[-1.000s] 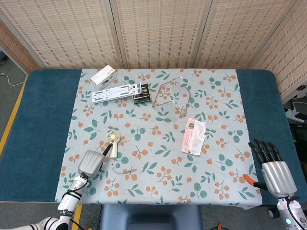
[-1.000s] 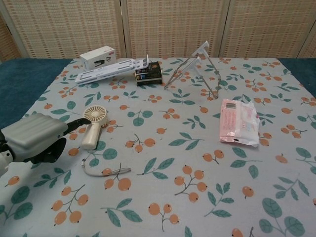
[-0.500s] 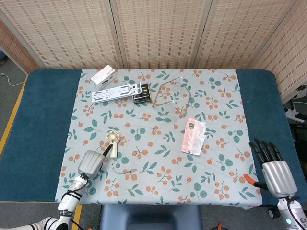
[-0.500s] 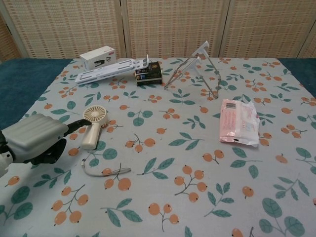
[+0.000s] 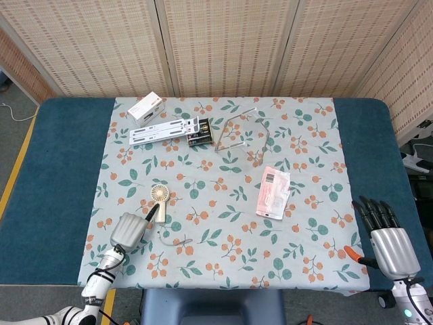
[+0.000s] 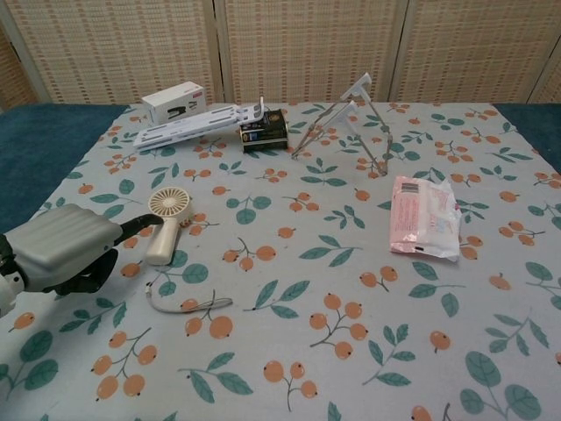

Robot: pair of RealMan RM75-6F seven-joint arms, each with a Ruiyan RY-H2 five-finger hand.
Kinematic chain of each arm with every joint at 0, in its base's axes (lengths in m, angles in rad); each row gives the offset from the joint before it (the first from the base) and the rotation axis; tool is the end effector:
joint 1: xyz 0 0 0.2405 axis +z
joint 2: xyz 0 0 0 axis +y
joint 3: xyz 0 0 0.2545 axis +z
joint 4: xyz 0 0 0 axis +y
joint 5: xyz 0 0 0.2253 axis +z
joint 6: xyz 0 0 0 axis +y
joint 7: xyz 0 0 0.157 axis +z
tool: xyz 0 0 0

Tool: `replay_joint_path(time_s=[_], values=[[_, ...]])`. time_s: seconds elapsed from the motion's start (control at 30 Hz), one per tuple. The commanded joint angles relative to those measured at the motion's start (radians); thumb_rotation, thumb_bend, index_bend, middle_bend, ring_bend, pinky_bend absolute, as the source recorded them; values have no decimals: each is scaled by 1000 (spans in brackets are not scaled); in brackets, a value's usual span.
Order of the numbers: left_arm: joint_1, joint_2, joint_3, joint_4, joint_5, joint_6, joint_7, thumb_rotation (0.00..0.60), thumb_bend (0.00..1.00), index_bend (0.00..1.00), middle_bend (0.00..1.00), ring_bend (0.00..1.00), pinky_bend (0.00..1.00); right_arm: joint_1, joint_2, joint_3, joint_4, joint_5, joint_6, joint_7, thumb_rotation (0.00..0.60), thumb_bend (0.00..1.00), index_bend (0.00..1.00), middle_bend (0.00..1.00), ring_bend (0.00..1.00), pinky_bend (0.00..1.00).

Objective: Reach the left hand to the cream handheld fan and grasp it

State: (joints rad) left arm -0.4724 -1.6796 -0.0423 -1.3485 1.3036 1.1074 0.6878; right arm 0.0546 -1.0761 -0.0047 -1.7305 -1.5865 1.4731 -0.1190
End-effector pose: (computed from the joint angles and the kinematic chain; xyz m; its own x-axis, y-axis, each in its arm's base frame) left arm -0.2215 0.2785 -0.0706 0.7456 0.1542 0.6482 0.6510 -0.3760 -0.6594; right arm -0.2922 -0.1713 0.1326 0.4430 -0.0756 0.8933 -0.8959 -0.0760 0.4378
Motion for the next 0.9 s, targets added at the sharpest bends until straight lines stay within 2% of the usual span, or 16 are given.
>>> replay_joint_path(time_s=[0.03, 0.2, 0.6, 0.73, 0.9], values=[[-3, 0, -1, -1, -5, -2, 4, 600, 852, 73, 1000, 1000, 1000, 0, 1, -1, -1, -2, 0, 0, 505, 94, 0, 0, 0, 0], [-9, 0, -3, -3, -17, -10, 12, 600, 852, 73, 1000, 1000, 1000, -2, 2, -3, -4, -6, 3, -2, 504, 94, 0, 0, 0, 0], [-30, 27, -2, -60, -92, -38, 120, 600, 860, 87, 1000, 1000, 1000, -6, 5, -5, -10, -8, 6, -5, 504, 94, 0, 0, 0, 0], [-15, 36, 3, -84, -9, 37, 35, 600, 796, 9, 1000, 1000, 1000, -9, 10, -5, -14, -12, 12, -4, 504, 94, 0, 0, 0, 0], [20, 76, 19, -133, 127, 162, -116, 600, 695, 0, 1000, 987, 1000, -12, 15, -7, -18, -16, 16, -2, 503, 94, 0, 0, 0, 0]])
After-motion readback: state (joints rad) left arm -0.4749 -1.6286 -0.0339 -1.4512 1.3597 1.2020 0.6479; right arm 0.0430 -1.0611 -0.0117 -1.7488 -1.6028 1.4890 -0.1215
